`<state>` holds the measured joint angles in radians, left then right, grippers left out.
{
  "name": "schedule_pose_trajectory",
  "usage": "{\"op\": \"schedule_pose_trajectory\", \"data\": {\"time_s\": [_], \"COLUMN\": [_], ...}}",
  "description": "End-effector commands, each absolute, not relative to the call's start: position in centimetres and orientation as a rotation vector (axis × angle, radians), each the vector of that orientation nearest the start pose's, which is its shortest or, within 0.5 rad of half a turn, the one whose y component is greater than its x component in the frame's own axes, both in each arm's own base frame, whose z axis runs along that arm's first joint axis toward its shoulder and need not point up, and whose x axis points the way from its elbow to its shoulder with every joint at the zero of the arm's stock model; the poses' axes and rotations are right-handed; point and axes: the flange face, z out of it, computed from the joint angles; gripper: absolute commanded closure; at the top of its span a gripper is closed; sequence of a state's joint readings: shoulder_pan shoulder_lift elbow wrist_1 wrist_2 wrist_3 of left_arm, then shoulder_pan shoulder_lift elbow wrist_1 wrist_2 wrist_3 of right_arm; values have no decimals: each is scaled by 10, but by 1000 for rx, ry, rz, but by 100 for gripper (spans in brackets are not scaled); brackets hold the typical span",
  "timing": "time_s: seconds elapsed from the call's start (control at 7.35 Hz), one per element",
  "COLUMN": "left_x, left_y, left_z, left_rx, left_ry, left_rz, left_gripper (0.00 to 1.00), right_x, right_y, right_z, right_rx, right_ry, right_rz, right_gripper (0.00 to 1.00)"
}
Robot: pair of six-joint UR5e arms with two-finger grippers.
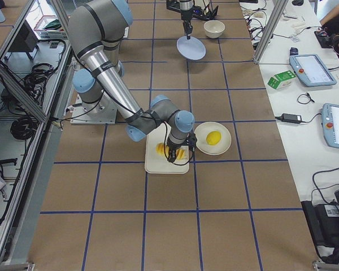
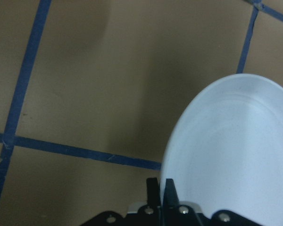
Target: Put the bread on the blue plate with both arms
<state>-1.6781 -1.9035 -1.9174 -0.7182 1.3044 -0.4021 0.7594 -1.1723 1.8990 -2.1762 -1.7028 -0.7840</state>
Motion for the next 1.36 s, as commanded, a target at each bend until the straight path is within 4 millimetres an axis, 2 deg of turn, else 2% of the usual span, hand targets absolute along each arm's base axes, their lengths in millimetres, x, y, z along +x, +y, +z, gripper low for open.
{"op": "schedule_pose_trajectory", "data": {"time_s": [0.0, 0.14, 0.27, 0.41, 0.54, 0.68, 0.82, 0.95, 1.09, 1.22], "left_x": [-231, -231, -231, -231, -231, -231, -232, -232, -232, -230], "left_y": [-546, -547, -547, -548, -548, -548, -547, -547, -550, -559], "left_z": [211, 200, 191, 182, 177, 177, 177, 182, 198, 217], "left_rx": [-441, -435, -437, -438, -440, -456, -470, -476, -474, -454], "left_ry": [3479, 3477, 3474, 3472, 3469, 3465, 3462, 3459, 3463, 3469], "left_rz": [-164, -138, -112, -85, -73, -71, -65, -80, -128, -193], "left_gripper": [100, 100, 100, 100, 100, 71, 18, 0, 0, 0], "right_x": [-312, -311, -310, -302, -277, -258, -244, -225, -198, -167], "right_y": [-462, -463, -466, -470, -481, -485, -487, -492, -499, -502], "right_z": [183, 190, 204, 217, 240, 268, 286, 295, 315, 338], "right_rx": [21, 24, 23, 6, -42, -87, -123, -175, -240, -199], "right_ry": [3129, 3138, 3158, 3179, 3214, 3249, 3263, 3265, 3264, 3249], "right_rz": [284, 273, 242, 216, 175, 124, 91, 75, 65, 49], "right_gripper": [76, 95, 100, 100, 100, 100, 100, 100, 100, 100]}}
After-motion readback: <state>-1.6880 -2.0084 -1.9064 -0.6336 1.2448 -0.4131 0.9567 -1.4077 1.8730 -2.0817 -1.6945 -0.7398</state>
